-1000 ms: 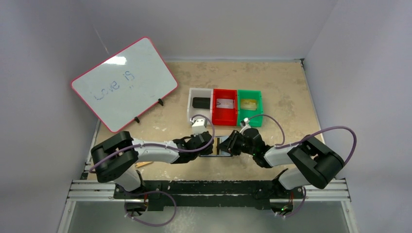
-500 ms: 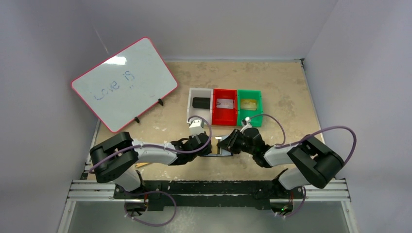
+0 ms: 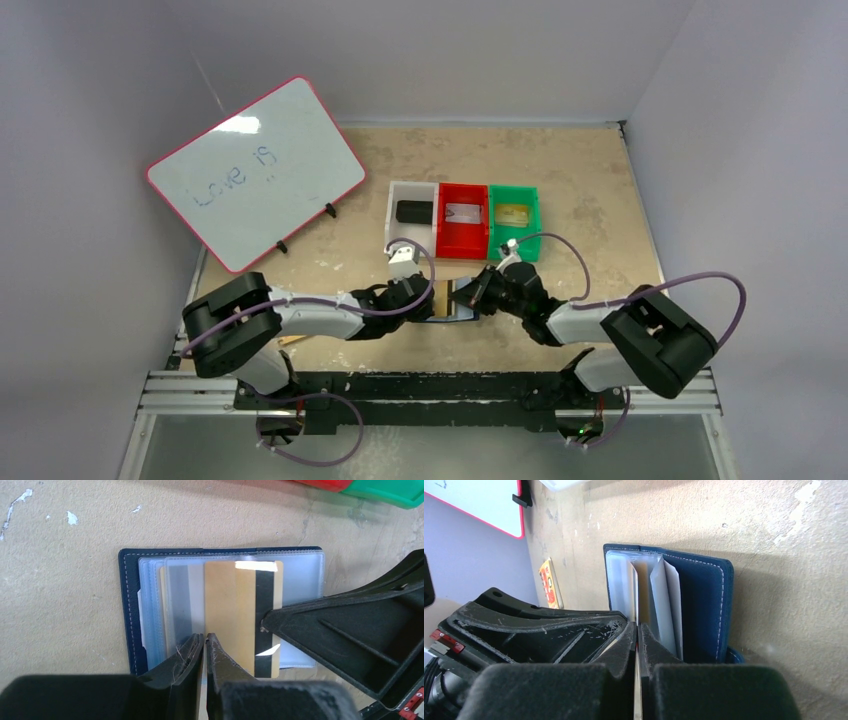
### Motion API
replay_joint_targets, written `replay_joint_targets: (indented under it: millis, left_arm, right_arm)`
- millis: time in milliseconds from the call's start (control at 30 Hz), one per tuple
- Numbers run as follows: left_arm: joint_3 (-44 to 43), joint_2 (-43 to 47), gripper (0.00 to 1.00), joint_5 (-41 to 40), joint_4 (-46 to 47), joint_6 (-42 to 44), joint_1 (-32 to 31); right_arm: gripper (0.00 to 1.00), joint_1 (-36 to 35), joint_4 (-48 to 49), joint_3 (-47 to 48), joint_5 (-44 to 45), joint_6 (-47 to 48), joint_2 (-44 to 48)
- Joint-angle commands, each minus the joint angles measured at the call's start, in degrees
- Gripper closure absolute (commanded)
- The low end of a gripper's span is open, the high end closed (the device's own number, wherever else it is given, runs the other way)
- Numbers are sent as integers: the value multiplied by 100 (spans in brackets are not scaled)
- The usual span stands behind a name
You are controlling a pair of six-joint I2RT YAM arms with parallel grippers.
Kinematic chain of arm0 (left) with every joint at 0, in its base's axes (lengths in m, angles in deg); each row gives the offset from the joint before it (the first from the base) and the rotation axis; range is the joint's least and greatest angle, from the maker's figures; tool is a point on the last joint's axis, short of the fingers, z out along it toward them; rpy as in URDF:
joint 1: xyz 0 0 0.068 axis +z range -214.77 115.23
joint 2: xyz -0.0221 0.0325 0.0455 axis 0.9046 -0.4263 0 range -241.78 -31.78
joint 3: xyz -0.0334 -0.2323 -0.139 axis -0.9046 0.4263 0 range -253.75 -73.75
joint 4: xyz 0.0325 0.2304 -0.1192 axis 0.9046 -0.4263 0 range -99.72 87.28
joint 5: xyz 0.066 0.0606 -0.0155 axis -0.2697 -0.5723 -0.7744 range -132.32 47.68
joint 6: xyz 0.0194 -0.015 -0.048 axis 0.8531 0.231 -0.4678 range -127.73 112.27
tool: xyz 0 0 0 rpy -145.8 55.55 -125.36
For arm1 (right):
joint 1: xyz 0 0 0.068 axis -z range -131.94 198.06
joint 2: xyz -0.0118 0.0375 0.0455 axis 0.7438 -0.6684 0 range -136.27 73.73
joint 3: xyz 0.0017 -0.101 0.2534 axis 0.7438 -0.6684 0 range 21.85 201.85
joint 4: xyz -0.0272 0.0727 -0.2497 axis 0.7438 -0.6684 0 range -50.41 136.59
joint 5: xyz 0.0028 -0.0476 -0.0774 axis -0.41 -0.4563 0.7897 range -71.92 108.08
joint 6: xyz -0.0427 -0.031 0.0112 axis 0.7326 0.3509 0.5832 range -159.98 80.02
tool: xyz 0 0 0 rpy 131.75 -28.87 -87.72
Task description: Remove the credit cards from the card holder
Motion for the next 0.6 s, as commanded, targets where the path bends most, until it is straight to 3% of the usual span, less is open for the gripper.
replay_joint_targets:
  millis: [0,267,567]
  left_arm:
    - [229,108,91,-31,-955,97,15]
    - [97,297,87,107,-818,309,11]
    - [-23,506,76,351,-602,464,13]
  right_arm:
    - [100,57,-540,75,364,242,449]
    - [100,64,-2026,337,855,820,1411]
    - [100,63,-1991,288,752,1293,1784]
